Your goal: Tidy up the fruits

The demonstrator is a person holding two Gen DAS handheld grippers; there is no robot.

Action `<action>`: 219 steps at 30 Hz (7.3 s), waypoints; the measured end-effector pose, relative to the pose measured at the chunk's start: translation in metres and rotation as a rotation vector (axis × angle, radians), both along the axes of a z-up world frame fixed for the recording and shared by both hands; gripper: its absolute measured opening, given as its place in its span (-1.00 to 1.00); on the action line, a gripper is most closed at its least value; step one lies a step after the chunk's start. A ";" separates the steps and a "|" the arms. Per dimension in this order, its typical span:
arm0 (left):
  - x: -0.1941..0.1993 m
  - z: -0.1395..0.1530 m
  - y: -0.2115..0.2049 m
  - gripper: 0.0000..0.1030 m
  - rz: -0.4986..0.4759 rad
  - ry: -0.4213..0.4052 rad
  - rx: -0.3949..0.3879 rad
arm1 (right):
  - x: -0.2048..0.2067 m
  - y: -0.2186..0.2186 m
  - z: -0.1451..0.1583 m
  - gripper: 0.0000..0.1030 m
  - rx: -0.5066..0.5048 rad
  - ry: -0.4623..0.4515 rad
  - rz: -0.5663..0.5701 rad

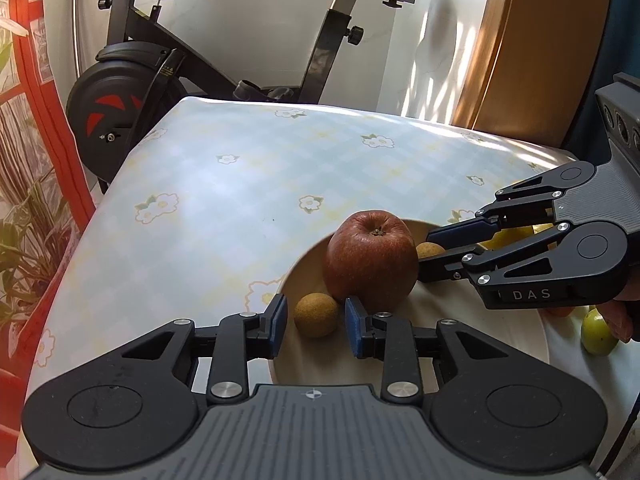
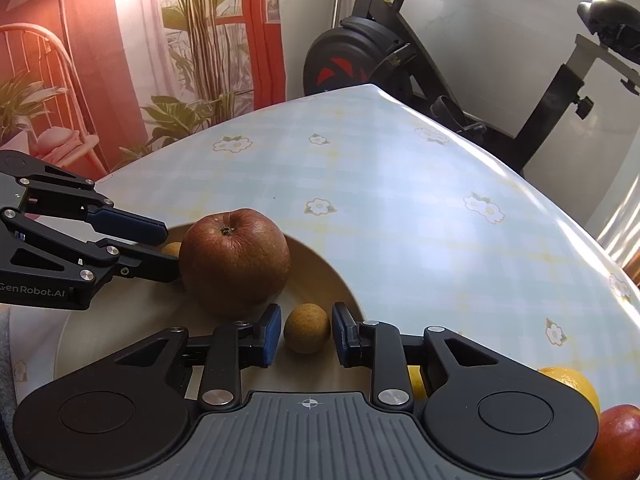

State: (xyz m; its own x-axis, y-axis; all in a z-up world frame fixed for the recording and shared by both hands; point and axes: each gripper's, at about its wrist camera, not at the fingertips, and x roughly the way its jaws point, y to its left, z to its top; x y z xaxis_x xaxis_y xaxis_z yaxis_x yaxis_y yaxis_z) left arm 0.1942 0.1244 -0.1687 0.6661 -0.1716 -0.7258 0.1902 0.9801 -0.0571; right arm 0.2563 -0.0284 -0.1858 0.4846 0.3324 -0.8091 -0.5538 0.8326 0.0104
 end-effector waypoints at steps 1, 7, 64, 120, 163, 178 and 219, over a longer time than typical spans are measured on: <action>-0.001 0.001 0.000 -0.30 0.001 -0.003 0.000 | -0.001 -0.001 0.002 -0.50 0.002 -0.005 0.001; -0.007 0.008 0.002 -0.28 0.029 -0.029 -0.033 | -0.015 -0.010 0.020 -0.50 0.047 -0.055 -0.004; 0.012 0.056 -0.082 -0.28 -0.031 -0.104 -0.045 | -0.109 -0.228 0.049 -0.43 0.192 -0.166 -0.424; 0.060 0.036 -0.124 -0.33 -0.142 -0.015 -0.131 | -0.050 -0.191 0.027 -0.45 0.139 -0.075 -0.292; 0.092 -0.005 -0.200 -0.49 -0.314 0.141 -0.225 | -0.051 -0.199 -0.014 -0.15 0.131 -0.055 -0.236; 0.072 0.010 -0.200 -0.49 -0.360 0.150 -0.262 | -0.080 -0.207 0.008 -0.17 0.138 -0.073 -0.246; -0.010 0.033 -0.001 -0.47 -0.045 0.114 -0.259 | -0.063 0.020 0.012 -0.17 0.097 0.041 0.089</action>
State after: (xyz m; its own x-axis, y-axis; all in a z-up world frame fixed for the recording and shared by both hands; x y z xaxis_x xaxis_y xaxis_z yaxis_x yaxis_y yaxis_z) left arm 0.1838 0.1230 -0.1362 0.5705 -0.3890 -0.7233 0.2114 0.9206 -0.3284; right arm 0.1934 -0.0080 -0.1742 0.4169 0.4507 -0.7893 -0.6230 0.7740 0.1129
